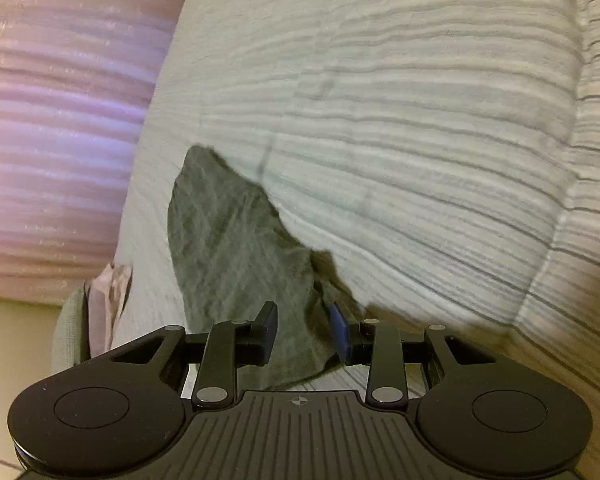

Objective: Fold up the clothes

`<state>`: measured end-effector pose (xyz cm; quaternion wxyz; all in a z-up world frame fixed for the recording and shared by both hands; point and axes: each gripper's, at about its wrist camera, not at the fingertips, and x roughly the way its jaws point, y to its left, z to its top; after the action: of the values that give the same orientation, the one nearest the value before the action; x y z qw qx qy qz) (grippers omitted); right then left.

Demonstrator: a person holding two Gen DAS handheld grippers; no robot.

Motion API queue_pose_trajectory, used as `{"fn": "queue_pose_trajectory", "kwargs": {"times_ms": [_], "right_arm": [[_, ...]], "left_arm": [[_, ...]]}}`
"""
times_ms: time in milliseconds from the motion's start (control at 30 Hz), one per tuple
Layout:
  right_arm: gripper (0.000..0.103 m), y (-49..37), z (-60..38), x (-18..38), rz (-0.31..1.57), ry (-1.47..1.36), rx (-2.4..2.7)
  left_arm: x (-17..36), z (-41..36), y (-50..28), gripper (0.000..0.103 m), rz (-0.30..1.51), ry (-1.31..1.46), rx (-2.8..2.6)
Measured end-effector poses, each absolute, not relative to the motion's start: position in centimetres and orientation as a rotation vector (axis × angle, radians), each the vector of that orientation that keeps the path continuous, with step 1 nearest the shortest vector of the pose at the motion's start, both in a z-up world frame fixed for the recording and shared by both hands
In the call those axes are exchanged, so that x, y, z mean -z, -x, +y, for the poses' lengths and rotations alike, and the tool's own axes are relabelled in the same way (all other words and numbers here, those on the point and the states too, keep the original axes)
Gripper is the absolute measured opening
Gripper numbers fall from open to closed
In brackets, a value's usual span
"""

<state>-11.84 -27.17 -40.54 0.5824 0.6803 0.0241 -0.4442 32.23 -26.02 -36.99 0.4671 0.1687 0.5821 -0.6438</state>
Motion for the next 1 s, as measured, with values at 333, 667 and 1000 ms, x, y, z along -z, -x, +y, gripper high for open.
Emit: {"fn": "queue_pose_trajectory", "kwargs": {"times_ms": [333, 667, 1000], "right_arm": [[0.034, 11.2, -27.4, 42.5, 0.135, -1.593, 1.016], [0.000, 12.4, -27.3, 40.9, 0.209, -1.521, 1.035], [0.068, 12.1, -26.8, 40.5, 0.277, -1.491, 1.042]], "left_arm": [[37.7, -26.9, -31.3, 0.011, 1.402, -0.480, 1.590], [36.1, -25.3, -33.3, 0.001, 1.383, -0.405, 1.650], [36.4, -25.2, -33.0, 0.032, 1.330, -0.455, 1.590]]}}
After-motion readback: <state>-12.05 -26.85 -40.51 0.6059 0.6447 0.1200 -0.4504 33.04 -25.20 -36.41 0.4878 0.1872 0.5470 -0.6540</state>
